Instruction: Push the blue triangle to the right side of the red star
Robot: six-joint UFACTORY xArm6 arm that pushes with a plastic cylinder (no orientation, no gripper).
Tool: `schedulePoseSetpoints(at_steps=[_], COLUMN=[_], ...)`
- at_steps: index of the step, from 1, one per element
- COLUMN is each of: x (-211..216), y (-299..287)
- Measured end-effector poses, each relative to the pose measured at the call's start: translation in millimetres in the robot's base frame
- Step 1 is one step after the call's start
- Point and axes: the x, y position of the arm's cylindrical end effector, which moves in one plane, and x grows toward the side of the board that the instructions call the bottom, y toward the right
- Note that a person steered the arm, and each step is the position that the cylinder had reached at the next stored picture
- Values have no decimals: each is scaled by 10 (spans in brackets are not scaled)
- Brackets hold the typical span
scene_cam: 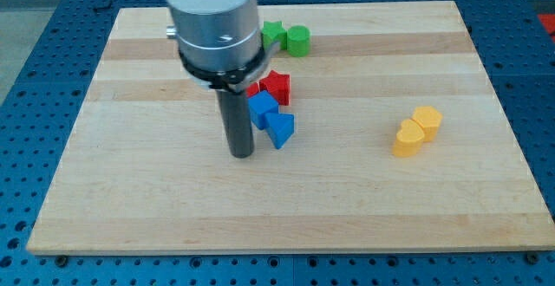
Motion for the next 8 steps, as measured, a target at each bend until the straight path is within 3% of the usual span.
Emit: schedulePoseSetpoints(at_steps=[4,8], x=[-261,-39], y=[450,754])
